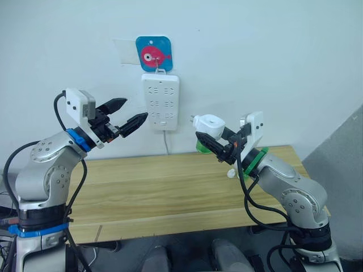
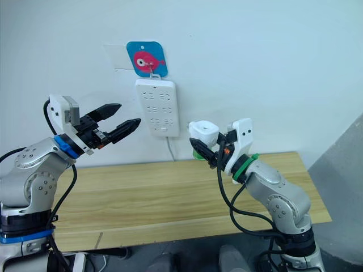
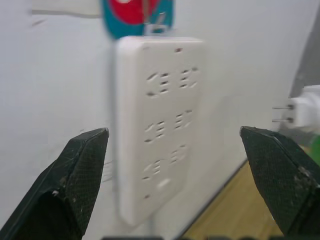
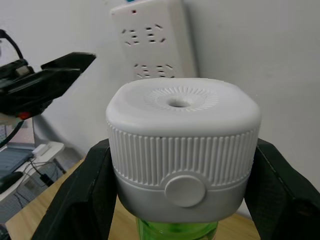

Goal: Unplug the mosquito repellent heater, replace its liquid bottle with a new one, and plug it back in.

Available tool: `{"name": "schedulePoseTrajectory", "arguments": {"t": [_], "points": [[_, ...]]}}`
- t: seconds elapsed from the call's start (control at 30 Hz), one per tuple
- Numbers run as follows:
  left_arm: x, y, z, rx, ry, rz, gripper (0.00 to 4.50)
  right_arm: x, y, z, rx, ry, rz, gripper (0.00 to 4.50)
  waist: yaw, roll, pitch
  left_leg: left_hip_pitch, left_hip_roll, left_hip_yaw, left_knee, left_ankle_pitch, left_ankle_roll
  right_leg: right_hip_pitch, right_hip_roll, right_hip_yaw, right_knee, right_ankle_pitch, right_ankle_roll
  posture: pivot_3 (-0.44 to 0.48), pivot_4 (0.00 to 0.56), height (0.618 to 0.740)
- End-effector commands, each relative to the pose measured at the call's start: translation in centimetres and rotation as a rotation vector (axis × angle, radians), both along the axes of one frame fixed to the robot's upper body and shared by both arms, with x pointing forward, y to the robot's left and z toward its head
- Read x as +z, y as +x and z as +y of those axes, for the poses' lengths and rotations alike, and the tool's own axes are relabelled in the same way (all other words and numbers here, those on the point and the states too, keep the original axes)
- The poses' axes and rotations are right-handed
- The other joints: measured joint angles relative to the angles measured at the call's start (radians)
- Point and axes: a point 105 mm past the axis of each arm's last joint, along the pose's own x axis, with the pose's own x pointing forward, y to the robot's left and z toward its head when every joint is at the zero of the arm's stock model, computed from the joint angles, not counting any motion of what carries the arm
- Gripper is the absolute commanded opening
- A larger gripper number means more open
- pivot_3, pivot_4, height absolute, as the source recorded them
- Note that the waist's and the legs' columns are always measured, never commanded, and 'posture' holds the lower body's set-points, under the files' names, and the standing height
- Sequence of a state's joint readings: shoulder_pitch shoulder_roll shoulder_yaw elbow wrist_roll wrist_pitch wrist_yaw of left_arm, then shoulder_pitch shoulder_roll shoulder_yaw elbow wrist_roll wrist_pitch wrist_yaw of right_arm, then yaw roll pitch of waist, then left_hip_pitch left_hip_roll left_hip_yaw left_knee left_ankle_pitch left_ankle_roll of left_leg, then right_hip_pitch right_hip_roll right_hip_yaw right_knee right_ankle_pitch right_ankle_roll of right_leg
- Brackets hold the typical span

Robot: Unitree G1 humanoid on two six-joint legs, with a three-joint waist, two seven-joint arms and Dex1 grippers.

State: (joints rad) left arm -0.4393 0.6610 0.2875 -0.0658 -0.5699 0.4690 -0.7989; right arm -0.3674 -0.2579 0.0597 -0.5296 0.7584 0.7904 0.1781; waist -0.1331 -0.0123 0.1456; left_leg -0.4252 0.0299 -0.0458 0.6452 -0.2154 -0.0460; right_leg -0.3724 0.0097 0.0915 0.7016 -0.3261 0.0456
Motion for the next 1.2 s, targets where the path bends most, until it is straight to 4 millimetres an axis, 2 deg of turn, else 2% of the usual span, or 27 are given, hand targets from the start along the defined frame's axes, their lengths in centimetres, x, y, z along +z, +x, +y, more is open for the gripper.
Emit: {"name": "schedulePoseTrajectory", "arguments": {"t": [0.03,0.23,0.47,0.73,1.03,1.2], "points": [[0.7,1.5,0.1,-0.041,0.070,-0.047,4.50,1.7,-0.2,0.3,0.022,0.020,-0.072,3.03,0.015,-0.001,-0.001,0.000,0.000,0.000,0.000,0.000,0.000,0.000,0.000,-0.001,0.000,0.000,0.000,-0.048,0.089,0.740],[0.0,4.1,-0.3,-0.112,0.123,-0.028,4.50,1.7,0.0,0.4,0.017,0.015,-0.075,3.03,0.028,-0.003,-0.002,-0.001,0.000,0.003,0.000,0.000,0.000,0.000,0.000,-0.001,0.000,0.000,0.000,-0.071,0.083,0.740],[-1.2,5.3,-1.3,-0.224,0.162,0.036,4.50,1.2,-0.4,0.1,0.009,0.008,-0.062,3.03,0.018,-0.003,-0.002,-0.002,0.000,0.004,0.000,0.000,0.000,-0.002,0.000,-0.002,0.000,0.000,0.000,-0.103,0.076,0.740],[-1.0,6.9,-2.5,-0.247,0.183,0.026,4.50,1.0,-0.5,0.1,0.005,0.010,-0.057,3.03,0.021,-0.005,-0.003,-0.002,0.000,0.003,0.000,0.000,0.000,-0.001,0.000,-0.003,0.001,0.000,0.000,-0.108,0.077,0.740],[-1.4,6.8,-5.4,-0.381,0.214,0.032,4.50,1.0,-0.2,0.2,0.001,0.014,-0.050,3.03,0.020,-0.008,-0.005,-0.002,-0.001,0.002,0.004,0.001,-0.001,-0.002,-0.001,-0.004,0.008,0.000,0.000,-0.104,0.086,0.740],[-1.4,6.5,-5.8,-0.421,0.218,0.043,4.50,1.0,-0.1,0.2,0.003,0.015,-0.048,3.03,0.012,-0.008,-0.005,-0.002,-0.001,0.002,0.002,0.001,-0.001,-0.003,0.000,-0.004,0.008,-0.001,-0.001,-0.102,0.091,0.740]]}}
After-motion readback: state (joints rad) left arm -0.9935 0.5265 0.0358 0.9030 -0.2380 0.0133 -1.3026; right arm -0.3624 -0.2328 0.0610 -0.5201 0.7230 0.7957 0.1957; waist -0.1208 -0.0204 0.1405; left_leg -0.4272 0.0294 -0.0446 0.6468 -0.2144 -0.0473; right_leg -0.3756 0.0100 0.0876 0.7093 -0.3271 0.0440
